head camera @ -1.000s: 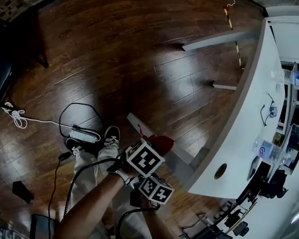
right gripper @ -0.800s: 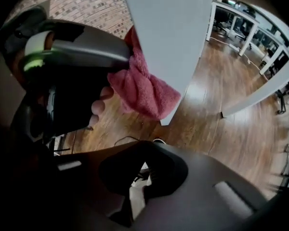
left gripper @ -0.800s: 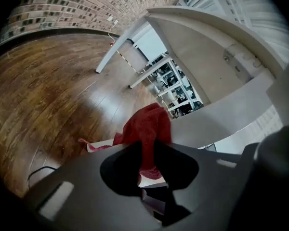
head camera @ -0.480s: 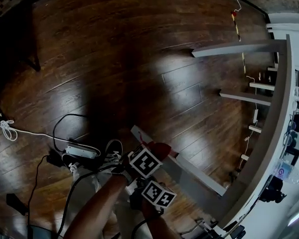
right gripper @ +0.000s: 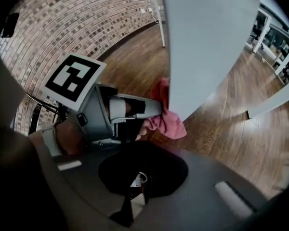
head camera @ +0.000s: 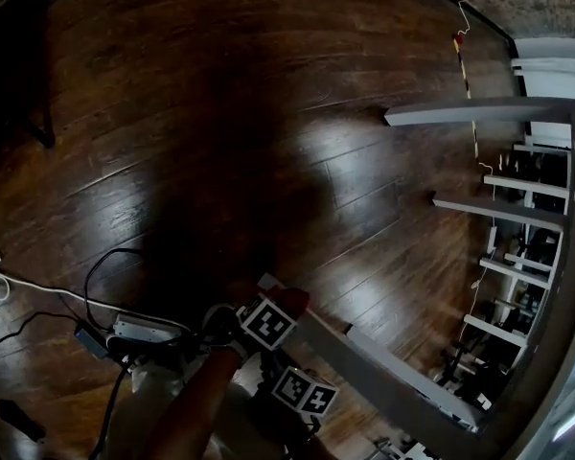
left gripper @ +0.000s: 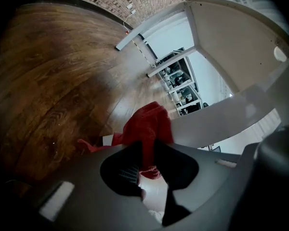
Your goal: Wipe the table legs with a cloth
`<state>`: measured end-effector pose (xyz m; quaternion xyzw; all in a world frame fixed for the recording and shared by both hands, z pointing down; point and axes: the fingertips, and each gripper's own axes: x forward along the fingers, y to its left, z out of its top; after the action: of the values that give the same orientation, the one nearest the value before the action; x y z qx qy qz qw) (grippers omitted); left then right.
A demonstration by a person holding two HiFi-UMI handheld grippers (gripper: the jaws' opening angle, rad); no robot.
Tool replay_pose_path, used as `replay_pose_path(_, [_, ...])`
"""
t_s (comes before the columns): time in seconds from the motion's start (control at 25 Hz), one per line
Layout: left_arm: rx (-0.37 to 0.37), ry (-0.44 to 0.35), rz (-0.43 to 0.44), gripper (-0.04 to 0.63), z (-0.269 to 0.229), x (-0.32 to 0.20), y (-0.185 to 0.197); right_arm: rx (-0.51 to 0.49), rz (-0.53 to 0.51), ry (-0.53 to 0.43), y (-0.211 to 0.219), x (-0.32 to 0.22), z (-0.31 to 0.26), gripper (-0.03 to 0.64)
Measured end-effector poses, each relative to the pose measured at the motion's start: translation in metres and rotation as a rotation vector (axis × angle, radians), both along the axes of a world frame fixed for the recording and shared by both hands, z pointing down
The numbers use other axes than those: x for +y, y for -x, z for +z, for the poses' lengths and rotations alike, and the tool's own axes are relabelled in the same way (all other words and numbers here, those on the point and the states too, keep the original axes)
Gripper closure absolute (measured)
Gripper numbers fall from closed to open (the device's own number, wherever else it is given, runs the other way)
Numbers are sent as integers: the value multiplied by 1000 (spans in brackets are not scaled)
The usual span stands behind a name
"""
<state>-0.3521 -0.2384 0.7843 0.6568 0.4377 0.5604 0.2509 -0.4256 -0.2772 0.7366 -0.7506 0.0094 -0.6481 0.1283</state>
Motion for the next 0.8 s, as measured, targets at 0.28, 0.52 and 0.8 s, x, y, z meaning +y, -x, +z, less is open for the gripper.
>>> replay_pose_path(0.28, [-10,-46,-42,522,74,-4,-11,29,-30,-25,-12,-3,52,623])
replay_pose_path(0.52, [-32,-130,-24,522,126,2,-6,23,-49,-40,-15,0,79,623])
replay_pose_path(0.8, [4,-134,40,527,78,-4,-3,16,-3,-33,-13,12,44,623])
